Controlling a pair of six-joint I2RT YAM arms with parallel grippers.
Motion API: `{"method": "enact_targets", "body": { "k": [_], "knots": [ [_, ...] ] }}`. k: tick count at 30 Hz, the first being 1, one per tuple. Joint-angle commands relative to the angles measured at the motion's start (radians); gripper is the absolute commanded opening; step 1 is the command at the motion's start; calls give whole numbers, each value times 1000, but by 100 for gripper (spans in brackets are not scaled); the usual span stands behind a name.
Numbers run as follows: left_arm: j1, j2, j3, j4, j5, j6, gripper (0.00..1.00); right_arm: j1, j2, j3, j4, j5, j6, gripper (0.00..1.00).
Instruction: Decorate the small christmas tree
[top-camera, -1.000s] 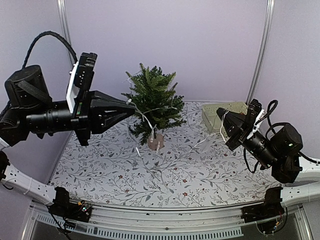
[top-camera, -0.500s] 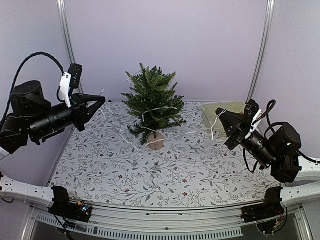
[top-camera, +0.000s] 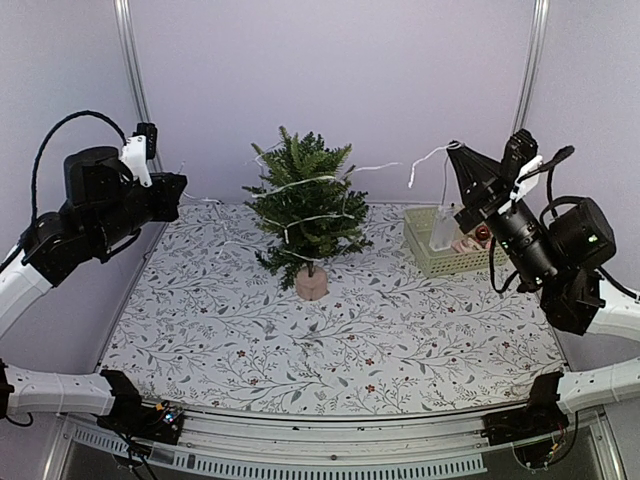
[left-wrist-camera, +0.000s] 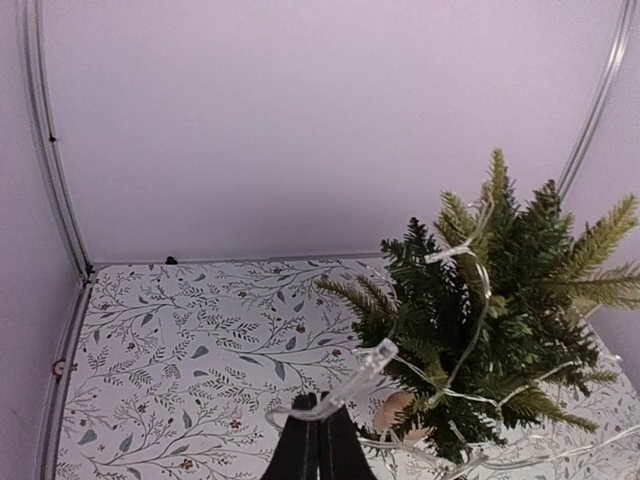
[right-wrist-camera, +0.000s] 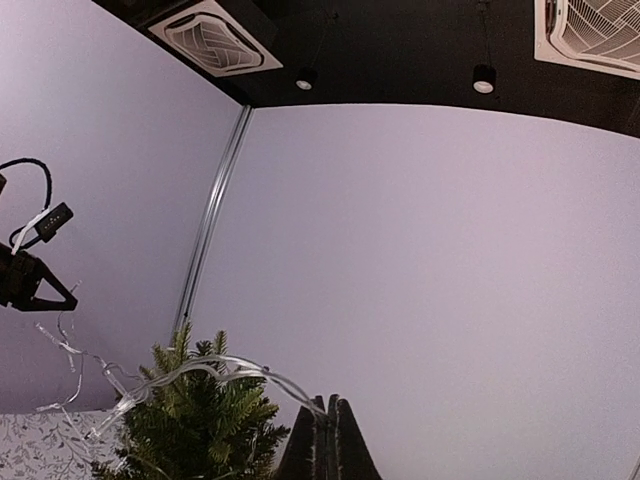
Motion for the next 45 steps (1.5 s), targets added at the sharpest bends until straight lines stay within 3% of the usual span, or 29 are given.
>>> {"method": "enact_targets", "body": {
  "k": [1,11,22,37,45],
  "knots": [
    [94,29,-3,118,23,-35,0,-58,120,148,105,-77,-40,0],
    [229,74,-61,298,106,-88,0,-213,469,546,108,-243,-72,0],
    [331,204,-82,481,171,-163,0,-378,776,842,95,-353,12,0],
    [419,343,-55,666,224,-243,0,-514,1219,1336,49,-387,168,0],
    [415,498,53,640,267,-288,0,-572,1345,1383,17,-353,184,0]
  ]
}}
